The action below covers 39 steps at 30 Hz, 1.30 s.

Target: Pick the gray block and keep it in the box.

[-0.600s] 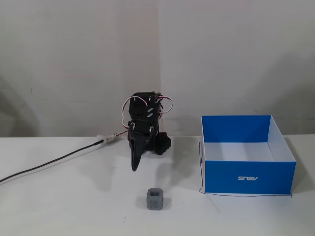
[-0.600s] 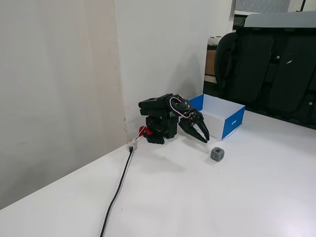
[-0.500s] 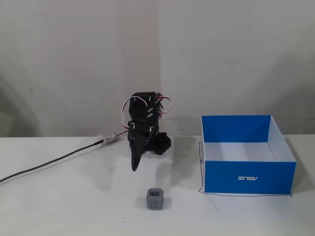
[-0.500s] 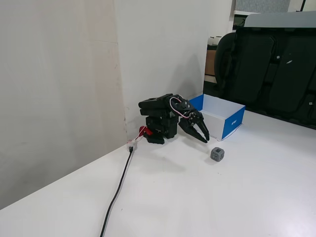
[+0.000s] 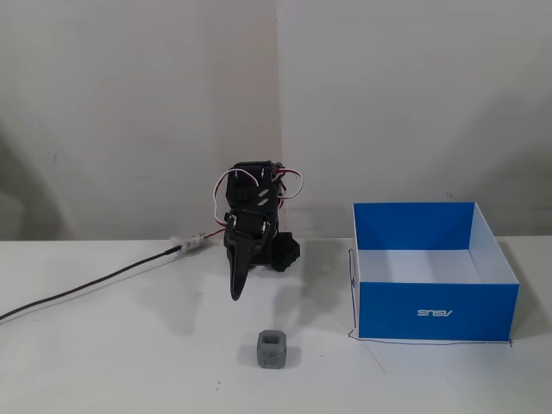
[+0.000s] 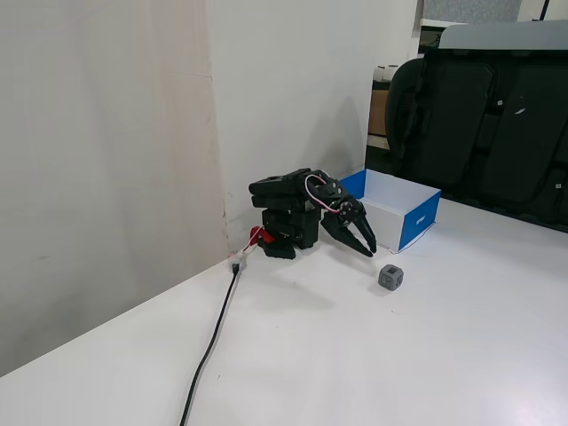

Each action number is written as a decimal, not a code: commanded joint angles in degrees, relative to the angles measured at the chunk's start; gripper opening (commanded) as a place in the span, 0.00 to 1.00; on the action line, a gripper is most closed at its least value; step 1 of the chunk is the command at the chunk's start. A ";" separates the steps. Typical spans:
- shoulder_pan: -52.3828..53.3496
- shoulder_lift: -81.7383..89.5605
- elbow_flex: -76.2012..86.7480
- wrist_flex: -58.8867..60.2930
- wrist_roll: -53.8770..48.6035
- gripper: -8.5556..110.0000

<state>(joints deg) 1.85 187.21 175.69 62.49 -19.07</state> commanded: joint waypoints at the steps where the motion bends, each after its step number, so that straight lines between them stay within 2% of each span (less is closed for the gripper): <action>1: 0.44 9.23 -0.79 -0.35 -0.44 0.07; 18: 1.67 9.23 -1.14 0.18 0.18 0.07; 26: -1.05 8.00 -12.39 4.39 -0.44 0.07; 30: -1.93 2.37 -19.07 6.15 -0.44 0.07; 34: -2.64 -10.72 -27.42 6.50 0.35 0.07; 39: -3.34 -21.18 -31.11 8.09 0.35 0.07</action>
<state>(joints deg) -1.14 167.87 149.24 70.49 -18.90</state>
